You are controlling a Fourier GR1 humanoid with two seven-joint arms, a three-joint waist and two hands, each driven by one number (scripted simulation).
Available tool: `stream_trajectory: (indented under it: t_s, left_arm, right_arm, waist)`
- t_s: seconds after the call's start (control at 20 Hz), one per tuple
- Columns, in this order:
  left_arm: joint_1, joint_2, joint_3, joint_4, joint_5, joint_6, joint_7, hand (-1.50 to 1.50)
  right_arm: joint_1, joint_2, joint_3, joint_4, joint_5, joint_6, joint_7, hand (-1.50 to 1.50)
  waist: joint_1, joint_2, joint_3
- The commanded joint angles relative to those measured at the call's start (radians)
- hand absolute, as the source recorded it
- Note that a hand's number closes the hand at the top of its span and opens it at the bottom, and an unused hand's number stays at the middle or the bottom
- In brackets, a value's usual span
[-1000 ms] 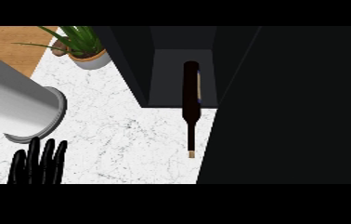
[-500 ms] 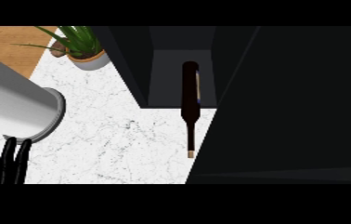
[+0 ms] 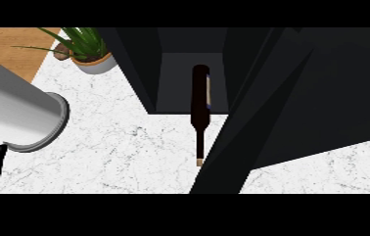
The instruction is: Pick up the wine, place it into the cabinet and close the cabinet
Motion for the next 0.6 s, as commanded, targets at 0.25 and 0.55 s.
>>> stream_trajectory:
  t_s: [0.25,0.55]
  left_arm:
    - [0.02,-0.002,0.067,0.031,0.046,-0.112,0.026,-1.5]
    - [-0.056,-0.021,0.058,0.035,0.057,-0.113,0.07,-1.5]
  right_arm:
    - [-0.262,0.03,0.185,0.015,0.179,-0.221,0.037,1.5]
    - [-0.462,0.027,0.155,0.139,0.147,-0.347,0.024,1.5]
  waist:
    - [0.011,0.005,0.0]
    - [0.015,0.01,-0.001]
